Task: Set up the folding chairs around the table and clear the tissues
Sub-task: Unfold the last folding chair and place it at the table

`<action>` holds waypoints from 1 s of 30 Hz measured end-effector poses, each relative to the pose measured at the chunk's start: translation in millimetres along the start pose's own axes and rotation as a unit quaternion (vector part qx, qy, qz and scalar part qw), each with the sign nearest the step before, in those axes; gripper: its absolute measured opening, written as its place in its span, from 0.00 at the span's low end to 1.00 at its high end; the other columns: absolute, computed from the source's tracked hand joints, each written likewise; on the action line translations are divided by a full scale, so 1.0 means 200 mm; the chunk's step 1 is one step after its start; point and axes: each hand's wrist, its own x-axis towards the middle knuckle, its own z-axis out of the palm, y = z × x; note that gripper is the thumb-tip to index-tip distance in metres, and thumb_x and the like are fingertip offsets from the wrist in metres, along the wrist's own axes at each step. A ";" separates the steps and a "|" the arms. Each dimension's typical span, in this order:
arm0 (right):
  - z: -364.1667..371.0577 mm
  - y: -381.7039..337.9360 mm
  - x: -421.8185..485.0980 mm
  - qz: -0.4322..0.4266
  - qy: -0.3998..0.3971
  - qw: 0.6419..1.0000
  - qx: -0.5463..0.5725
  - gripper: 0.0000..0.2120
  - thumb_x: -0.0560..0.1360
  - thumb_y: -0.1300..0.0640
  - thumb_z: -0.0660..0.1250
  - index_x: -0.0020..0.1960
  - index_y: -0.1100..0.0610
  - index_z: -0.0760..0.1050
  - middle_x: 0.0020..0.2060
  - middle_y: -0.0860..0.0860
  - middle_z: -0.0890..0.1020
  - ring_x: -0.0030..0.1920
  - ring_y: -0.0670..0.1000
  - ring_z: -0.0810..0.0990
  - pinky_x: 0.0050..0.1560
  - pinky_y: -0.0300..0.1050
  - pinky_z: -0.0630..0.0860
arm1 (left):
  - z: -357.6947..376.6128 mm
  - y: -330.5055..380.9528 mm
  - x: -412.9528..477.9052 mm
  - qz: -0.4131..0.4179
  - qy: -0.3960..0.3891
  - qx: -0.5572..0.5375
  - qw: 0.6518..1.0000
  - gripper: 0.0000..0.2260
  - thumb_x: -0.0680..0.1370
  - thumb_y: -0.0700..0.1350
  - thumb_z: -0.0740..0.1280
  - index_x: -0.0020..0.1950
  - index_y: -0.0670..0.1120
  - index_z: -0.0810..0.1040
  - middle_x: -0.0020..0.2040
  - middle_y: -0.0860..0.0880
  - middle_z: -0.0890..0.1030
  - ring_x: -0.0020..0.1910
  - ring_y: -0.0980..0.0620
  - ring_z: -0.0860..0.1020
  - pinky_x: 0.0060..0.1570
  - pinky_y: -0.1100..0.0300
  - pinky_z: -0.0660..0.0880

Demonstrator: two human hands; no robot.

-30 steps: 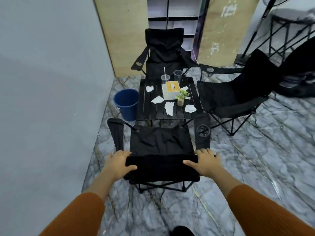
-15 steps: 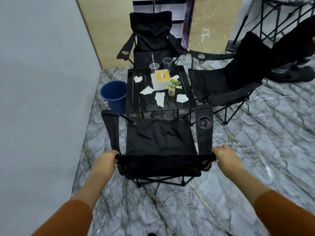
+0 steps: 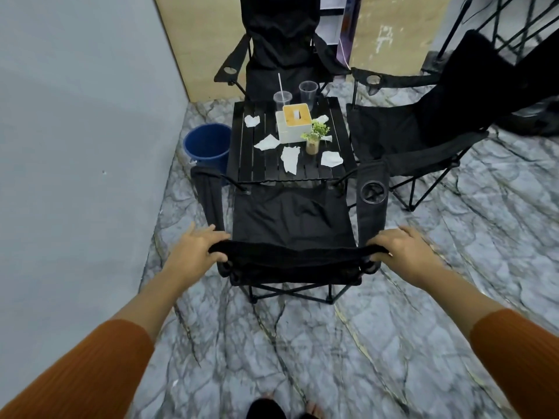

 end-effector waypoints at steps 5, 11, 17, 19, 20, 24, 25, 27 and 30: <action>-0.03 0.05 0.00 -0.013 -0.034 0.998 0.055 0.07 0.78 0.58 0.65 0.49 0.56 0.82 0.43 0.54 0.83 0.48 0.56 0.80 0.47 0.47 0.74 | -0.03 0.05 -0.01 0.006 0.043 -0.041 0.998 0.08 0.79 0.41 0.66 0.54 0.43 0.84 0.54 0.45 0.85 0.59 0.48 0.80 0.56 0.58 0.74; -0.20 0.02 0.06 0.044 -0.180 0.971 0.152 0.13 0.70 0.40 0.71 0.44 0.50 0.82 0.40 0.47 0.84 0.43 0.49 0.81 0.44 0.46 0.77 | -0.25 0.08 0.19 -0.003 -0.166 -0.001 0.986 0.10 0.77 0.39 0.68 0.57 0.43 0.83 0.56 0.47 0.84 0.55 0.51 0.81 0.55 0.63 0.73; -0.30 0.02 0.37 0.069 -0.075 0.962 0.252 0.24 0.69 0.32 0.64 0.47 0.50 0.81 0.44 0.49 0.84 0.47 0.49 0.81 0.52 0.48 0.78 | -0.34 0.20 0.54 -0.002 -0.117 -0.012 0.993 0.14 0.79 0.45 0.67 0.64 0.45 0.79 0.63 0.46 0.80 0.63 0.49 0.77 0.66 0.56 0.70; -0.23 0.03 0.56 0.077 -0.056 0.961 0.259 0.18 0.73 0.39 0.67 0.51 0.53 0.81 0.48 0.50 0.84 0.51 0.51 0.81 0.55 0.48 0.77 | -0.27 0.24 0.72 0.007 -0.114 -0.005 0.993 0.16 0.79 0.47 0.66 0.66 0.45 0.77 0.65 0.47 0.79 0.64 0.48 0.76 0.64 0.58 0.68; -0.17 0.03 0.66 0.080 -0.049 0.962 0.257 0.17 0.74 0.43 0.67 0.54 0.54 0.80 0.51 0.51 0.84 0.53 0.52 0.80 0.57 0.48 0.76 | -0.21 0.25 0.82 0.013 -0.116 -0.005 0.993 0.17 0.79 0.48 0.66 0.67 0.45 0.76 0.66 0.47 0.78 0.65 0.49 0.75 0.64 0.59 0.67; 0.20 0.06 1.08 0.104 -0.080 0.966 0.222 0.21 0.75 0.47 0.67 0.65 0.56 0.73 0.63 0.55 0.77 0.63 0.56 0.75 0.64 0.50 0.72 | 0.15 0.21 1.25 0.023 -0.163 0.031 0.986 0.22 0.79 0.50 0.65 0.72 0.45 0.70 0.71 0.46 0.73 0.70 0.46 0.71 0.69 0.54 0.66; 0.32 0.07 1.18 0.113 -0.103 0.966 0.210 0.24 0.75 0.47 0.67 0.68 0.56 0.70 0.66 0.56 0.74 0.65 0.57 0.73 0.66 0.51 0.70 | 0.27 0.18 1.36 0.021 -0.177 0.050 0.983 0.24 0.79 0.50 0.64 0.74 0.46 0.67 0.73 0.45 0.70 0.72 0.45 0.68 0.71 0.53 0.64; 0.55 0.11 1.35 0.135 -0.145 0.963 0.183 0.30 0.76 0.47 0.66 0.73 0.57 0.62 0.72 0.57 0.66 0.71 0.59 0.66 0.70 0.55 0.66 | 0.51 0.11 1.56 0.015 -0.217 0.079 0.973 0.28 0.79 0.52 0.64 0.77 0.46 0.61 0.77 0.44 0.62 0.77 0.44 0.58 0.75 0.48 0.58; 0.87 0.17 1.53 0.158 -0.190 0.961 0.123 0.37 0.76 0.45 0.64 0.77 0.54 0.49 0.78 0.53 0.50 0.78 0.56 0.48 0.76 0.60 0.54 | 0.84 -0.01 1.77 0.018 -0.271 0.131 0.953 0.32 0.81 0.53 0.60 0.79 0.44 0.49 0.80 0.45 0.50 0.79 0.45 0.45 0.77 0.43 0.48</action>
